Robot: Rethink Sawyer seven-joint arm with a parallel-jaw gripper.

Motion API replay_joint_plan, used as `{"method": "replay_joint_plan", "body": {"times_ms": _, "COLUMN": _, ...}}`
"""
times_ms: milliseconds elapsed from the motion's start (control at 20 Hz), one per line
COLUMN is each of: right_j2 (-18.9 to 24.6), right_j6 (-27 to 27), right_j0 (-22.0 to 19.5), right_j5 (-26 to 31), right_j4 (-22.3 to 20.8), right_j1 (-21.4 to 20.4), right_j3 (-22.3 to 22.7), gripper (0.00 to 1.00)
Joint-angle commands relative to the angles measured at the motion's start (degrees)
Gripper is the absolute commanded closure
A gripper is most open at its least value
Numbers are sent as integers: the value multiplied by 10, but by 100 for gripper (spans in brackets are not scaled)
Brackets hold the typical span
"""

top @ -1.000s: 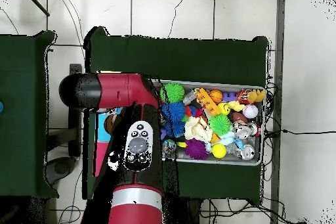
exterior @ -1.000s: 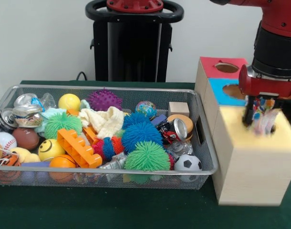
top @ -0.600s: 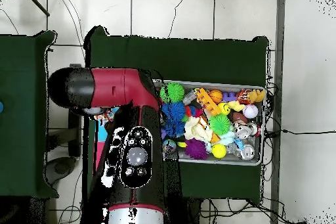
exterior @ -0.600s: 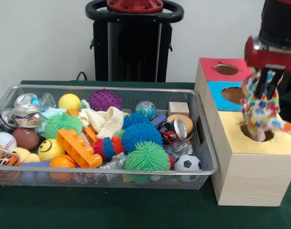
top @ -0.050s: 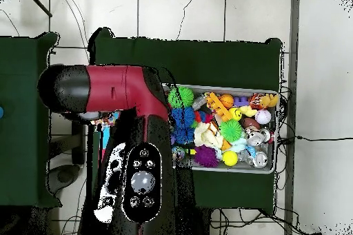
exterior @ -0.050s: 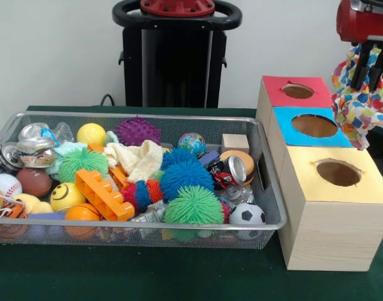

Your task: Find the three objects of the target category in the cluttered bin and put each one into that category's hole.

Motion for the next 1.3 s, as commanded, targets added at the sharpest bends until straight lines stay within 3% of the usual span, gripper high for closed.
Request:
{"method": "replay_joint_plan", "body": {"times_ms": 50, "right_j2": 41, "right_j6": 15, "right_j0": -22, "right_j5": 18, "right_j4": -18, "right_j1": 20, "right_j3": 8, "gripper": 100}}
{"method": "replay_joint_plan", "body": {"times_ms": 700, "right_j2": 46, "right_j6": 22, "right_j0": -24, "right_j5": -21, "right_j4": -19, "right_j1": 26, "right_j3": 37, "gripper": 100}}
{"method": "replay_joint_plan", "body": {"times_ms": 1300, "right_j2": 54, "right_j6": 41, "right_j0": -23, "right_j5": -115, "right_j4": -18, "right_j1": 58, "right_j3": 69, "gripper": 100}}
